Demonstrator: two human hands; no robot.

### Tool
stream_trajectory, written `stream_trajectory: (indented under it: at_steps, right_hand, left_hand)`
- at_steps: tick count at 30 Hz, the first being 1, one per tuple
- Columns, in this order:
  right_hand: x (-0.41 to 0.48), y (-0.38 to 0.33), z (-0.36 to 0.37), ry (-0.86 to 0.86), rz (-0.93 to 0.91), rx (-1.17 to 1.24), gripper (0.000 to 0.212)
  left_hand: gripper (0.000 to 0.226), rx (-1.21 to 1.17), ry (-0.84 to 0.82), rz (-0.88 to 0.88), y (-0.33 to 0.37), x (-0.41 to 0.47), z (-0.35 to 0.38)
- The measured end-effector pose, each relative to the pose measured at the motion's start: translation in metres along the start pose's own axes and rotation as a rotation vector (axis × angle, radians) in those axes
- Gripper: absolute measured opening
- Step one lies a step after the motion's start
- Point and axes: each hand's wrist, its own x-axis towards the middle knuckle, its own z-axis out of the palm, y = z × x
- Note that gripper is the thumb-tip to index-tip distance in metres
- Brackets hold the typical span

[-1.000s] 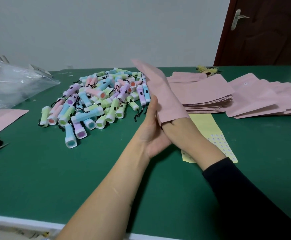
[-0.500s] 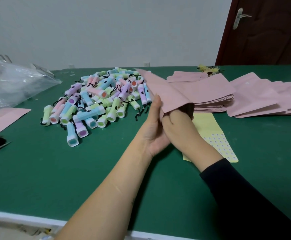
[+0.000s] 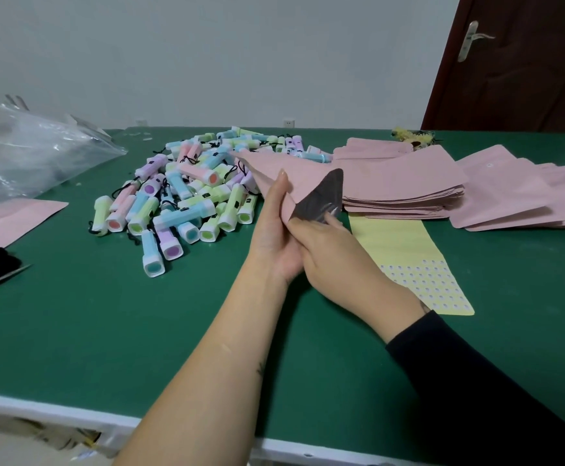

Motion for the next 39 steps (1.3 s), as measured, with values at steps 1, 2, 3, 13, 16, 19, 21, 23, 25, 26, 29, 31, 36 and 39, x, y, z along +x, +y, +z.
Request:
stream_trajectory:
  at_steps: [1,2,3,13,16,19,21,23,25,26,29,31,36,39]
  right_hand:
    - [0.001,0.000,0.001,-0.013,-0.009,0.015,0.032]
    - [0.000,-0.001,0.001,-0.002,-0.011,0.067,0.038]
    - [-0.002,-0.002,0.000,0.039,0.000,0.152,0.043]
    - [0.046,0.059,0.011,-0.155,0.460,0.085,0.043]
    - [0.064,0.059,0.034,-0.351,0.562,-0.042,0.055]
    - [0.074,0.058,0.047,-0.319,0.666,-0.118,0.071]
    - [0.078,0.057,0.049,-0.262,0.687,-0.168,0.075]
    - [0.081,0.055,0.051,-0.216,0.704,-0.217,0.074]
    - [0.085,0.052,0.054,-0.167,0.724,-0.255,0.072]
    - [0.086,0.051,0.055,-0.141,0.738,-0.269,0.070]
    - [0.090,0.048,0.057,-0.098,0.759,-0.297,0.066]
    - [0.092,0.045,0.060,-0.123,0.761,-0.286,0.063]
    - [0.098,0.043,0.064,-0.124,0.785,-0.195,0.072]
    - [0.100,0.047,0.062,-0.055,0.834,-0.136,0.080]
  left_hand:
    - [0.035,-0.003,0.020,0.012,0.003,0.000,0.000]
    - [0.041,-0.009,0.040,0.028,0.008,-0.001,-0.001]
    - [0.045,-0.030,0.062,0.054,0.013,-0.001,-0.002]
    - [0.067,-0.291,0.140,0.180,0.050,-0.004,-0.013]
    - [0.075,-0.301,0.129,0.151,0.048,-0.006,-0.009]
    - [0.082,-0.311,0.126,0.138,0.047,-0.006,-0.007]
    - [0.084,-0.319,0.122,0.136,0.047,-0.005,-0.006]
    - [0.084,-0.318,0.117,0.133,0.047,-0.005,-0.006]
    - [0.084,-0.311,0.115,0.130,0.046,-0.004,-0.006]
    - [0.083,-0.305,0.118,0.130,0.046,-0.004,-0.006]
    - [0.082,-0.308,0.122,0.131,0.045,-0.004,-0.007]
    - [0.081,-0.310,0.124,0.127,0.045,-0.004,-0.006]
    - [0.081,-0.306,0.134,0.122,0.044,-0.004,-0.006]
    - [0.081,-0.296,0.138,0.127,0.045,-0.004,-0.006]
